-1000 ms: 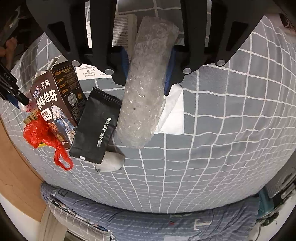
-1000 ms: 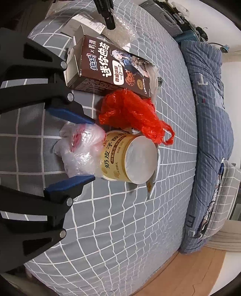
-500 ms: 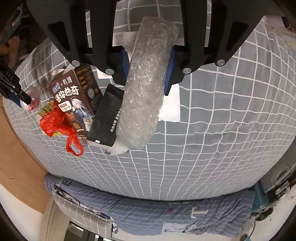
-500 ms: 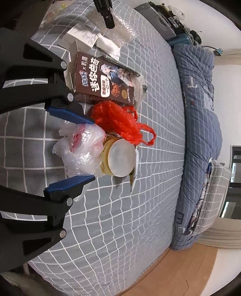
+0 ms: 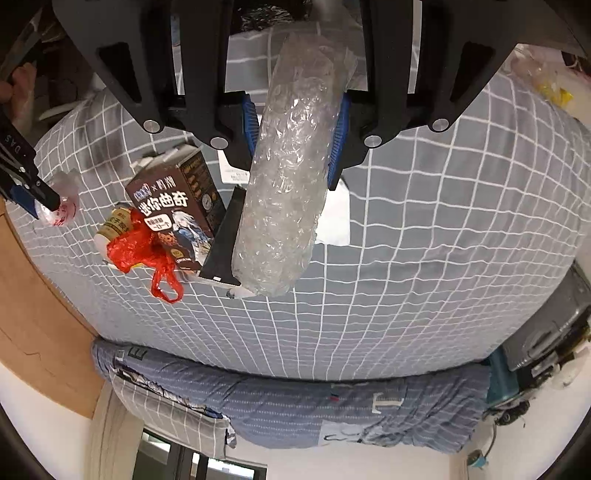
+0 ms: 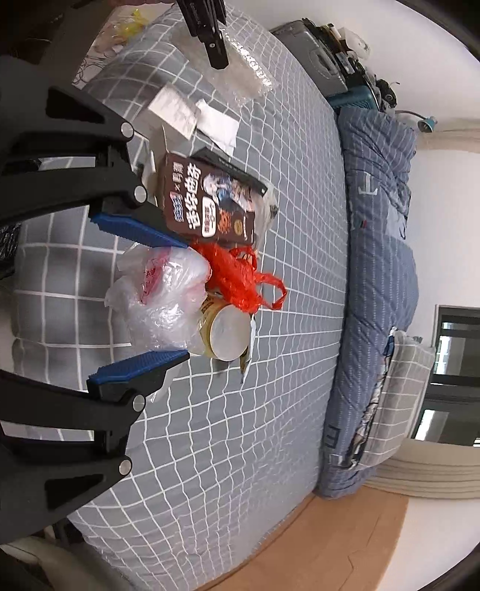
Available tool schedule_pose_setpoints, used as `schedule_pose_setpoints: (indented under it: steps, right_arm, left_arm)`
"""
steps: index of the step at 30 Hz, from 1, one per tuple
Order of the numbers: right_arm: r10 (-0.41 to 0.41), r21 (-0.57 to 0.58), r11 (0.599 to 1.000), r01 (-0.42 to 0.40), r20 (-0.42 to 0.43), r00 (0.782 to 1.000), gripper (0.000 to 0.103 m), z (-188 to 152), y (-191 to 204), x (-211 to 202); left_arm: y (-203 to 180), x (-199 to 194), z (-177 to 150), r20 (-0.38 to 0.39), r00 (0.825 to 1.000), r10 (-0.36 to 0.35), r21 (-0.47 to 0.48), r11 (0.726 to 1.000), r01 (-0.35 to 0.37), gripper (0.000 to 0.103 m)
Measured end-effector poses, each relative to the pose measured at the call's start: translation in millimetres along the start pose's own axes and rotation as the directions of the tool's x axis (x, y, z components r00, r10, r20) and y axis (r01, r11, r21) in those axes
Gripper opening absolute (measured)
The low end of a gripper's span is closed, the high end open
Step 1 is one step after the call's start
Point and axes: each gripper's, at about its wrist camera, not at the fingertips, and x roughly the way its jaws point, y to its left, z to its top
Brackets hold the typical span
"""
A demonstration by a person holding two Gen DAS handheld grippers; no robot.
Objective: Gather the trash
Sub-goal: 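Lift the bag and bubble wrap and carry both toward the black trash bin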
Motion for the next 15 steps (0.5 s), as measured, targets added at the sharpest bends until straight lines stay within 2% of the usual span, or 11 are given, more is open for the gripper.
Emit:
schedule_pose_setpoints:
  steps: [7,15]
  right_arm:
    - [0.027,0.027,0.999,-0.028,0.027,0.999,0.052,-1.2,12.4,-40.6]
    - [0.073,0.053,0.996,-0.074,0.015,0.997,0.052,-22.6,29.3,-80.7]
  left_arm:
    - [-10.7,-40.9,-15.6,0.033,0.999,0.024,0.004,1.0,-0.025,0.032]
    - [-8.2,-86.8,-47.0,0.04,0.999,0.032,-0.031,0.999,-0.031,0.032]
